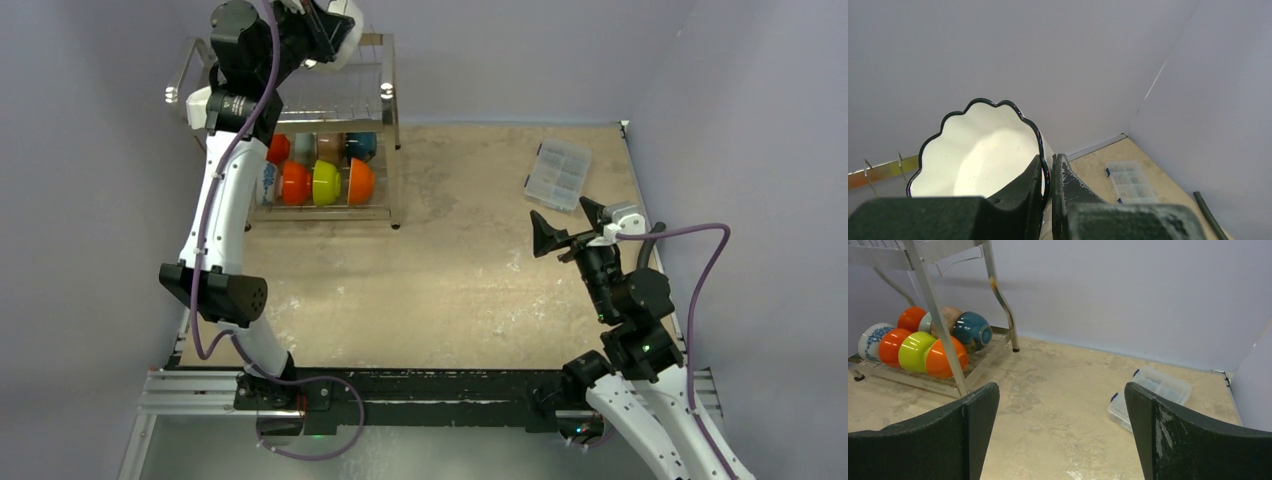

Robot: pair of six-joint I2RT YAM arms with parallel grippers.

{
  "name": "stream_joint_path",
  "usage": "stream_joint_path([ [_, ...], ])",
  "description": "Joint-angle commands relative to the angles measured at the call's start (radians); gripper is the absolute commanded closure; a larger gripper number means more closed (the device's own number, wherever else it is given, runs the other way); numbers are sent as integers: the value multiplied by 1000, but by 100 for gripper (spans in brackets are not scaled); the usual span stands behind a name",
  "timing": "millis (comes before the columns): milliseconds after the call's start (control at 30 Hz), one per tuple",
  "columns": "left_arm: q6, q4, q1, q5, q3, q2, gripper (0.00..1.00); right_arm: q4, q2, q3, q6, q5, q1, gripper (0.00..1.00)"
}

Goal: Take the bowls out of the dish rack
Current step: Pick up the bowl from the dish rack, then place the bowl at the center of the board.

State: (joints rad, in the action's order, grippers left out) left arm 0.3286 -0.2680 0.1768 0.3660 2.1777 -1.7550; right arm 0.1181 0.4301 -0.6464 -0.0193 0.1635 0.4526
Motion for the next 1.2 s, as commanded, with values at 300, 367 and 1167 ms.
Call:
stream_joint_path([
  [300,-15,206,-7,178,-111,156,100,-85,247,-238,95,-155,5,1],
  [367,-33,214,-6,206,-140,172,100,-113,315,-307,131,-161,5,1],
  [1167,-440,106,11,416,-390,386,100,-185,795,-854,442,-418,5,1],
])
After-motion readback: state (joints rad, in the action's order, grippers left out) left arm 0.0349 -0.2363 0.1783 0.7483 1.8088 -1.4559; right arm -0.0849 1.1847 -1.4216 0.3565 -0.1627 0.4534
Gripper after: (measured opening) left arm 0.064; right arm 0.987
